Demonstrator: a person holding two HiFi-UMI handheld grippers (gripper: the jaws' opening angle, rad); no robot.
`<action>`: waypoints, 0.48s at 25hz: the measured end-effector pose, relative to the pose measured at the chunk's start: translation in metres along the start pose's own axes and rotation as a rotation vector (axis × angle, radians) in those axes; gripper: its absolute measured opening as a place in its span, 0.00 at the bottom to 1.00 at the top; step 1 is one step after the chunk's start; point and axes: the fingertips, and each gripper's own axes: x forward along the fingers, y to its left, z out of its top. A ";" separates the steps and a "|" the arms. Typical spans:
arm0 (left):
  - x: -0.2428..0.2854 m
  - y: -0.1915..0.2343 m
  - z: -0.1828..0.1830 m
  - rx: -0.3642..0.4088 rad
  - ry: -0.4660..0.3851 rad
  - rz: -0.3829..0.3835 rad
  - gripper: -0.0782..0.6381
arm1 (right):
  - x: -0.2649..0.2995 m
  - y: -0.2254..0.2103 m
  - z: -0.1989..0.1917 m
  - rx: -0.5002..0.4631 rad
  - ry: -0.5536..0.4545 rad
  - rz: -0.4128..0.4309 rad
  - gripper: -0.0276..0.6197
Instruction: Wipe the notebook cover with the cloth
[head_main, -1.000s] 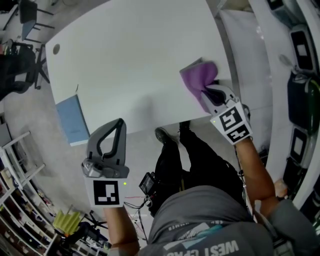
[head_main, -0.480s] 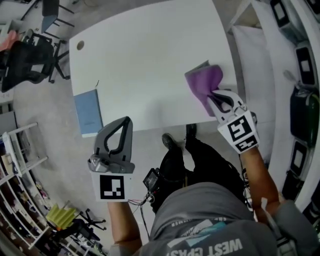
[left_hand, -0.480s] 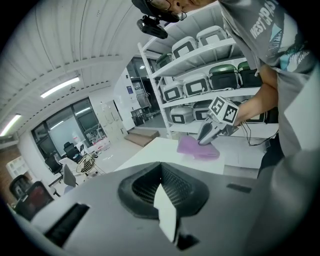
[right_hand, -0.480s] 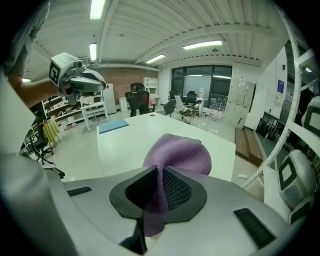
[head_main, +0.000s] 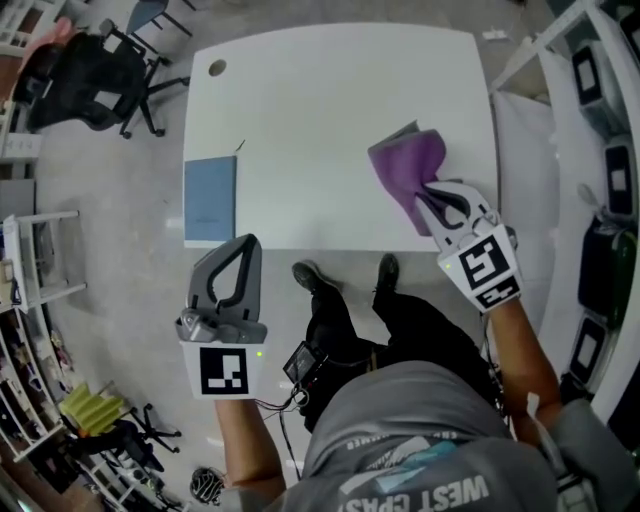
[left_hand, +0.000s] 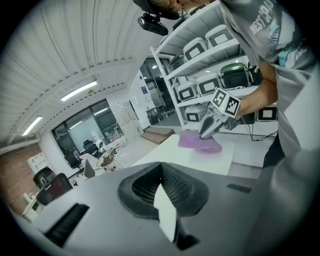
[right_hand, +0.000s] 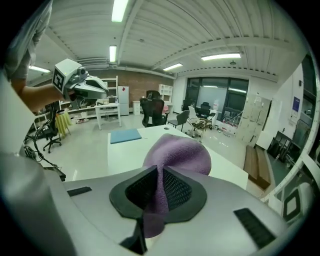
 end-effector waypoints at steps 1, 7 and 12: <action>-0.007 0.005 -0.005 -0.008 -0.002 0.017 0.11 | 0.002 0.004 0.008 -0.010 -0.005 0.004 0.13; -0.046 0.042 -0.044 -0.047 -0.005 0.106 0.11 | 0.024 0.038 0.062 -0.078 -0.033 0.036 0.13; -0.078 0.078 -0.075 -0.067 -0.005 0.156 0.11 | 0.052 0.076 0.106 -0.119 -0.041 0.074 0.13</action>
